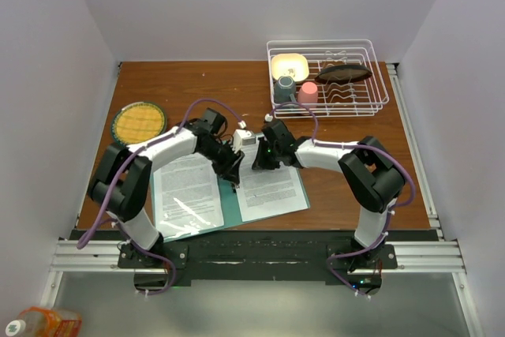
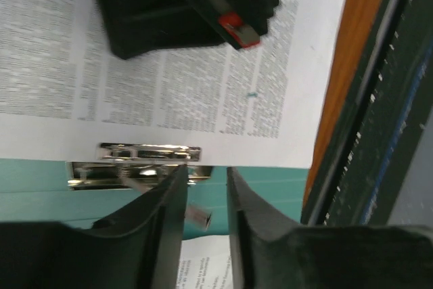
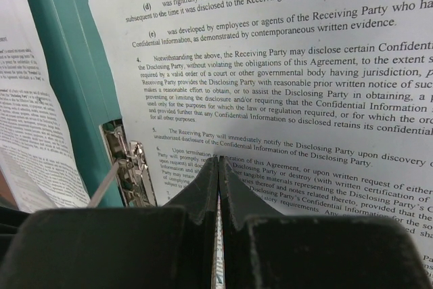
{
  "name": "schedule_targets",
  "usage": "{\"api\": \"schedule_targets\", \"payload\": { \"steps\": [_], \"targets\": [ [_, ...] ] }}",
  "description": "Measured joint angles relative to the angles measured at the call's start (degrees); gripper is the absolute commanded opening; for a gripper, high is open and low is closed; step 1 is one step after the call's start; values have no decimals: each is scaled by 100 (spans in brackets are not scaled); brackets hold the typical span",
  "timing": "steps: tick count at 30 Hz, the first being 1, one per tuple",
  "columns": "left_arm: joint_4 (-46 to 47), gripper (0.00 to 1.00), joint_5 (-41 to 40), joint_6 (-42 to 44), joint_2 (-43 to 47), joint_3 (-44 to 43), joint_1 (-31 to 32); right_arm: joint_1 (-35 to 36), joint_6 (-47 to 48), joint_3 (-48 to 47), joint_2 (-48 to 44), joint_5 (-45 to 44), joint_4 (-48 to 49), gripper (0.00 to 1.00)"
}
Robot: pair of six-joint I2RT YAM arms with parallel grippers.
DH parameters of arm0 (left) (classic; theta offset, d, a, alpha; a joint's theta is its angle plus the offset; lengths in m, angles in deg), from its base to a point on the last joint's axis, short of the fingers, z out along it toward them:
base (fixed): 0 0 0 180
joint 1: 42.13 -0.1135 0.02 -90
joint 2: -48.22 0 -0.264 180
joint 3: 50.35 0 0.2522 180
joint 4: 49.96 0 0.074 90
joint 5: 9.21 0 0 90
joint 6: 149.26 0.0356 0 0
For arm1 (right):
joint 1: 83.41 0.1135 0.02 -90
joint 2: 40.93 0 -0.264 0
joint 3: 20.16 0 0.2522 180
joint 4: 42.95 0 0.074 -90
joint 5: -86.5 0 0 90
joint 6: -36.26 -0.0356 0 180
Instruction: Put the files into the folder
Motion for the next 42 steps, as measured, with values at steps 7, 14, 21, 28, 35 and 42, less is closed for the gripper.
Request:
{"api": "schedule_targets", "payload": {
  "steps": [7,14,21,28,35,42],
  "targets": [
    [-518,44,575,17,-79,83,144,0,-2,7,0,4,15,0],
    [-1134,44,754,197,-79,-164,-50,0,-2,13,-7,2,22,0],
    [-1228,43,627,308,-17,-728,-684,0,-4,31,-13,0,48,0],
    [-765,41,-297,249,87,-330,-953,2,-22,37,-24,-22,55,2],
    [-400,36,-688,-83,-273,-153,-942,7,-24,42,-55,-59,24,11],
    [-63,36,-916,-341,-844,-310,-918,11,22,42,-177,-243,-275,12]
  ]
}}
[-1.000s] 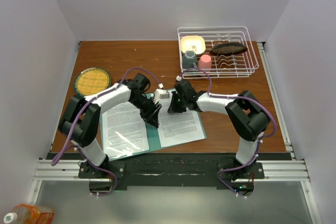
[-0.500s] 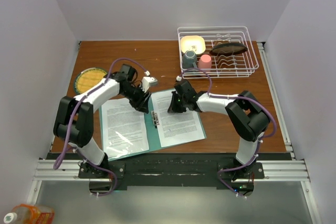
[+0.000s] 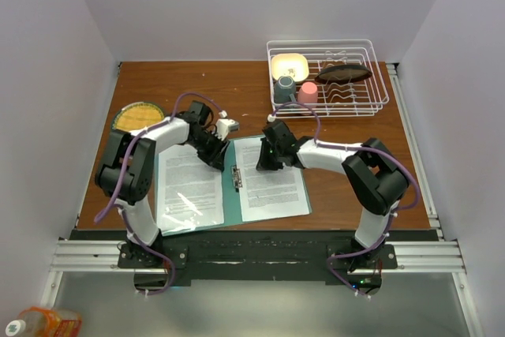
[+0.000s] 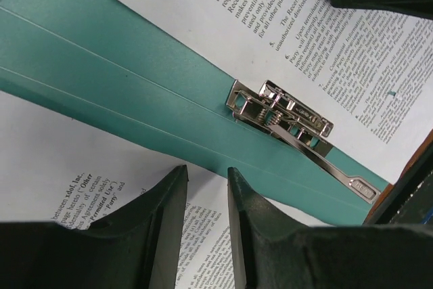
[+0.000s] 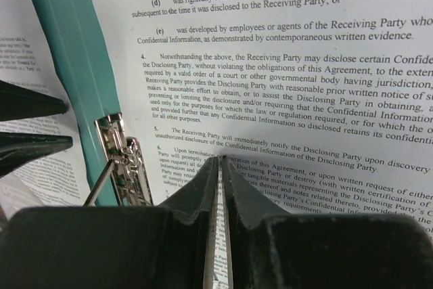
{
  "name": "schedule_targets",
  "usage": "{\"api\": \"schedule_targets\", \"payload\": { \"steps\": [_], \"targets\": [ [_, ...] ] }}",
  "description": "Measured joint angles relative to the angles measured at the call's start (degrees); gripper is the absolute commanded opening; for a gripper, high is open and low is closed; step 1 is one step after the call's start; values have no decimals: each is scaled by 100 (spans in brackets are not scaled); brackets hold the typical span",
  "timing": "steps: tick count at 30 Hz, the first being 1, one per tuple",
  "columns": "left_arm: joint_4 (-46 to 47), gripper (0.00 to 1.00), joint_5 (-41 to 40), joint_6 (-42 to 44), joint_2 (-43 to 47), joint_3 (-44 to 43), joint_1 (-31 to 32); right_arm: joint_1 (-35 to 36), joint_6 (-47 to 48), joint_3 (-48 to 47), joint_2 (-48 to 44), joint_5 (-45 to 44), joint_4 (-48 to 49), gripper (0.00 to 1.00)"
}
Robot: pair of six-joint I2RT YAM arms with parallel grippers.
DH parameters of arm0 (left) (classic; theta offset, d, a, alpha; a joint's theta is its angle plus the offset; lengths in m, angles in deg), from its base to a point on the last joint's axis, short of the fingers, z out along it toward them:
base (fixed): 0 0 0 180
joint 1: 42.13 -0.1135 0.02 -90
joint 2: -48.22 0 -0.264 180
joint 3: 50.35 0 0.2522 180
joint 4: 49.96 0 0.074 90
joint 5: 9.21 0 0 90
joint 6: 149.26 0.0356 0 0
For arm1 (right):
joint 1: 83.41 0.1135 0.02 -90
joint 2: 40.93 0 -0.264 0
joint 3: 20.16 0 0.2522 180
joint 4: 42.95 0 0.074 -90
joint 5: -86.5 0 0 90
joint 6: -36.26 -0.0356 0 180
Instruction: Put the files into the folder
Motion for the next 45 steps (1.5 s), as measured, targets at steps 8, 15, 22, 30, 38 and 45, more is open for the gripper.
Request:
{"api": "schedule_targets", "payload": {
  "steps": [8,15,22,30,38,45],
  "targets": [
    [127,36,-105,-186,-326,-444,94,-11,37,-46,-39,-103,-245,11],
    [310,35,-197,-278,-352,-479,149,-59,83,-232,81,-140,-380,11],
    [345,35,-267,-275,-302,-466,164,-153,83,-461,286,-109,-343,11],
    [221,40,-516,-385,114,-767,164,-201,81,-466,372,-24,-72,11],
    [601,39,-496,-680,-350,-1565,417,-201,83,-466,374,-26,-50,11],
    [772,39,-691,-826,-885,-1578,706,-212,90,-407,372,20,136,13]
  ]
}}
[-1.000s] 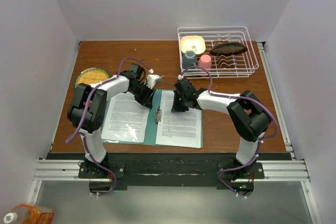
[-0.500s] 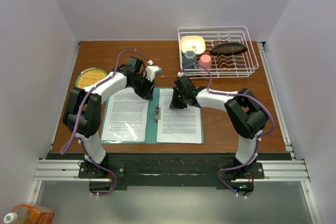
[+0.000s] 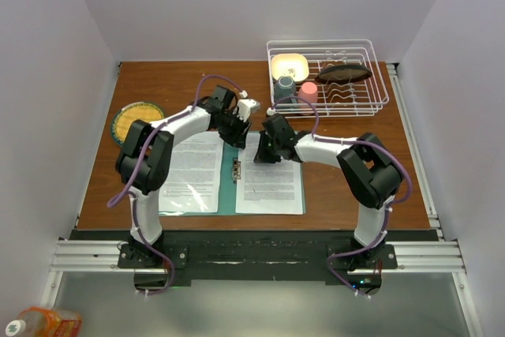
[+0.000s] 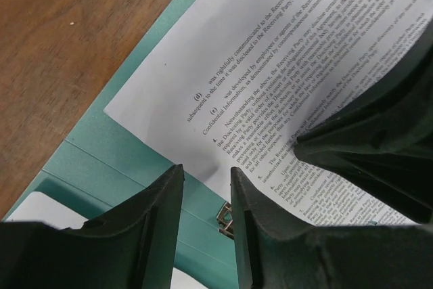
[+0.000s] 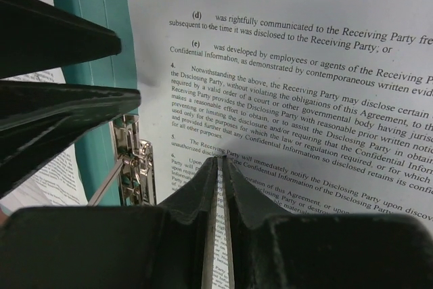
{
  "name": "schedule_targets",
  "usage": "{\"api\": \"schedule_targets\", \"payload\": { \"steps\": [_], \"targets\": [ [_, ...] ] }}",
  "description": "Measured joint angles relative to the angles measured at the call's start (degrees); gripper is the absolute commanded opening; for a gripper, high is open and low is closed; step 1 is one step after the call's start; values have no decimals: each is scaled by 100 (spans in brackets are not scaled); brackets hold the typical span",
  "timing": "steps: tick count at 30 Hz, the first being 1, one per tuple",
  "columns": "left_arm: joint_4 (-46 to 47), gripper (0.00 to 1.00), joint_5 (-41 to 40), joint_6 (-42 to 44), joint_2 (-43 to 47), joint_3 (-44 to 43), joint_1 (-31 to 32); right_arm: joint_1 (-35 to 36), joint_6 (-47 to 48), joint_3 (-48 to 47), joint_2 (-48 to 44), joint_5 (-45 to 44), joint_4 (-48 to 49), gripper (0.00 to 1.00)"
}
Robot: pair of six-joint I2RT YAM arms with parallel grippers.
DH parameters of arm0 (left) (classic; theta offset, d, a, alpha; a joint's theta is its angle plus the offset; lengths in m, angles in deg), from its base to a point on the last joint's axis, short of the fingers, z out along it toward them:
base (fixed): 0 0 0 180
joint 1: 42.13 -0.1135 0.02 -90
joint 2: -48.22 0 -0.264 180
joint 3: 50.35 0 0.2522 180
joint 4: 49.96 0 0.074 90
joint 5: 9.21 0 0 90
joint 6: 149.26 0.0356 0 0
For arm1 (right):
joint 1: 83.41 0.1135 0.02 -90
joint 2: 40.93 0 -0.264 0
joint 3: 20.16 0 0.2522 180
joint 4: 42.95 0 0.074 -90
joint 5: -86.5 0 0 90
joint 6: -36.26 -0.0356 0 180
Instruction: Put the files into the folder
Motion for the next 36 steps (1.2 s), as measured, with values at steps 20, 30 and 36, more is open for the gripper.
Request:
{"api": "schedule_targets", "payload": {
  "steps": [20,30,36],
  "targets": [
    [551,38,-1491,-179,-186,125,522,-13,616,525,-369,122,595,14],
    [778,38,-1600,-177,-166,240,546,240,1283,1196,-1668,186,1888,0],
    [828,38,-1617,-177,-162,264,551,898,1508,1738,-1873,68,2726,0]
  ]
}}
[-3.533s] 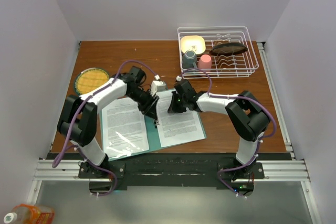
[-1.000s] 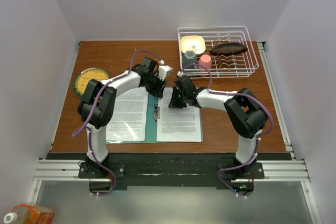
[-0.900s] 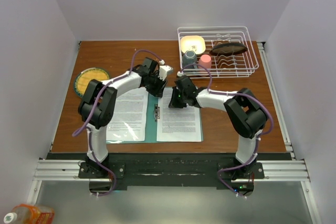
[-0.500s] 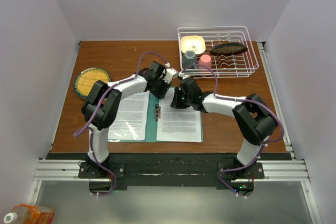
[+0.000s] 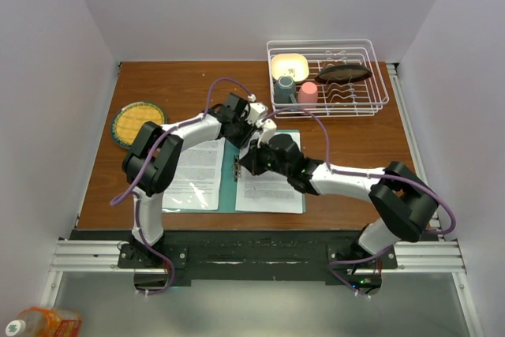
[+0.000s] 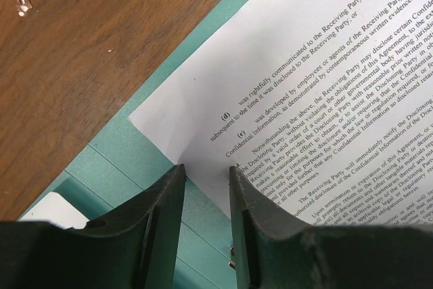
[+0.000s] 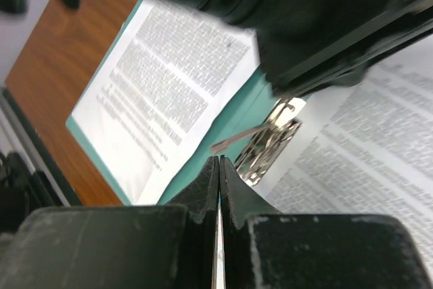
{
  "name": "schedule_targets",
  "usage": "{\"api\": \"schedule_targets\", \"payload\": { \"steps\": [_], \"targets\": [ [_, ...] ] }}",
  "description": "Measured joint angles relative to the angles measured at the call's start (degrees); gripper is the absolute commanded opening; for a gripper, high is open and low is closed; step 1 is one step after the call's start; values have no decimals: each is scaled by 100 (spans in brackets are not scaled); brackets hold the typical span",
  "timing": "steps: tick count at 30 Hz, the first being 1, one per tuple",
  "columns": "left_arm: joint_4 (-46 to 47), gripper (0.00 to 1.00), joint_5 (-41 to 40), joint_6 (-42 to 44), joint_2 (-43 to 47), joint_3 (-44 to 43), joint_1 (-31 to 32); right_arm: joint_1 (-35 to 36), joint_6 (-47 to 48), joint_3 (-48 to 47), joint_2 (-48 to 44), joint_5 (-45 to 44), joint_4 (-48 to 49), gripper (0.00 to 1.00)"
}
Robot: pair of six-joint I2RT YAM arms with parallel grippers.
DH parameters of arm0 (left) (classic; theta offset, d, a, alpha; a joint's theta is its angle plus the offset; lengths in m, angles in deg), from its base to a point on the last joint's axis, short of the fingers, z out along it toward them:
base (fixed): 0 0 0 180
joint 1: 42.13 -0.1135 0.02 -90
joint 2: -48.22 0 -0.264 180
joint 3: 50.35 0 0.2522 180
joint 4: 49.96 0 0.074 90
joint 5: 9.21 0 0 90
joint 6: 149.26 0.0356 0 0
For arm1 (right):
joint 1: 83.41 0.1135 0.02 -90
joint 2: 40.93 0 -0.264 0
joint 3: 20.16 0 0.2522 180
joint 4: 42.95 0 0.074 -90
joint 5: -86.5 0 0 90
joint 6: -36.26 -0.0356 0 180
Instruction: Put the files into the folder
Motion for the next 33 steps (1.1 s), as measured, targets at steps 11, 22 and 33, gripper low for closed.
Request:
{"api": "schedule_targets", "payload": {
  "steps": [11,22,33],
  "targets": [
    [70,35,-4,9,22,52,0,407,205,750,446,-168,1851,0],
    [92,34,-17,28,22,61,-2,439,223,669,1145,-157,2754,0],
    [107,34,-15,28,31,72,-7,439,181,273,1392,-164,2833,0]
  ]
}}
